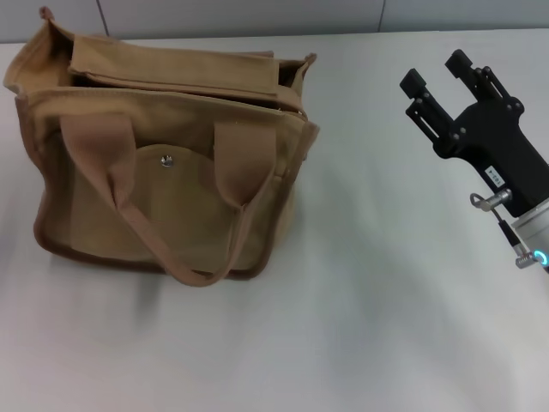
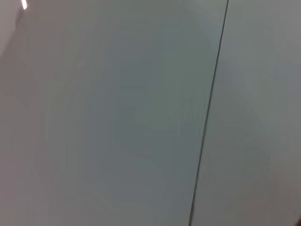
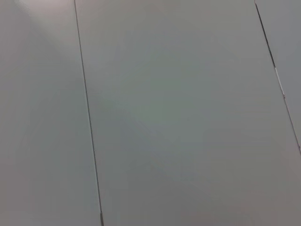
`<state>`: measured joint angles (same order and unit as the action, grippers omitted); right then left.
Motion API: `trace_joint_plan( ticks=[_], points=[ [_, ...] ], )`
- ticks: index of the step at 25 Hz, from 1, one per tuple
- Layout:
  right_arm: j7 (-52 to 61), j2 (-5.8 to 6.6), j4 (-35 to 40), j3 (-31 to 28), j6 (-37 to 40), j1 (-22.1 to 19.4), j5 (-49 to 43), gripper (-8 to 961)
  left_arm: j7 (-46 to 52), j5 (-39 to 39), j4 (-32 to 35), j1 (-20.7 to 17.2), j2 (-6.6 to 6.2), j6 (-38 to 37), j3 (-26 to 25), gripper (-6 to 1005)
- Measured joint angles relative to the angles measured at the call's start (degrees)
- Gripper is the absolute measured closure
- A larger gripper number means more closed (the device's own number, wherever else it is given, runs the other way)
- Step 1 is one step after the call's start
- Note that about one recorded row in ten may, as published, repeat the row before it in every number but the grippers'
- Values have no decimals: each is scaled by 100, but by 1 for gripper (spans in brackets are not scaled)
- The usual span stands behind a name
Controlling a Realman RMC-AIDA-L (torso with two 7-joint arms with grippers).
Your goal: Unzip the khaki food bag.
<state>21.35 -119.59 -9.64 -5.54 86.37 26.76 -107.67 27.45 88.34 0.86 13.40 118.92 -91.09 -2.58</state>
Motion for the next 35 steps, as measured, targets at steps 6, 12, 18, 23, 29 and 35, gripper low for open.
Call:
trace_joint_plan(
  ticks=[6, 12, 18, 23, 29, 35],
  points=[
    [43, -3, -6, 17, 5, -38, -7, 231, -860, 175, -248, 457, 0, 1332, 431, 281],
    [56, -3, -13, 23, 36, -95, -16, 231, -1150, 217, -901, 877, 7, 1533, 1058, 304],
    [117, -4, -22, 83, 68, -117, -17, 230, -1223, 234, -1514, 1418, 26, 1824, 1124, 315],
    [175, 10, 13, 83, 287, -245, -18, 231, -993, 202, -1419, 1212, -10, 1587, 1013, 318],
    [900, 21, 310, -206, 989, -539, 35, 231, 916, 207, -196, 229, -35, 28, 197, 321],
    [2132, 40, 1518, 158, 2052, -427, -297, 183, 2744, 782, 2260, -210, -268, -2333, 1941, 323]
  ],
)
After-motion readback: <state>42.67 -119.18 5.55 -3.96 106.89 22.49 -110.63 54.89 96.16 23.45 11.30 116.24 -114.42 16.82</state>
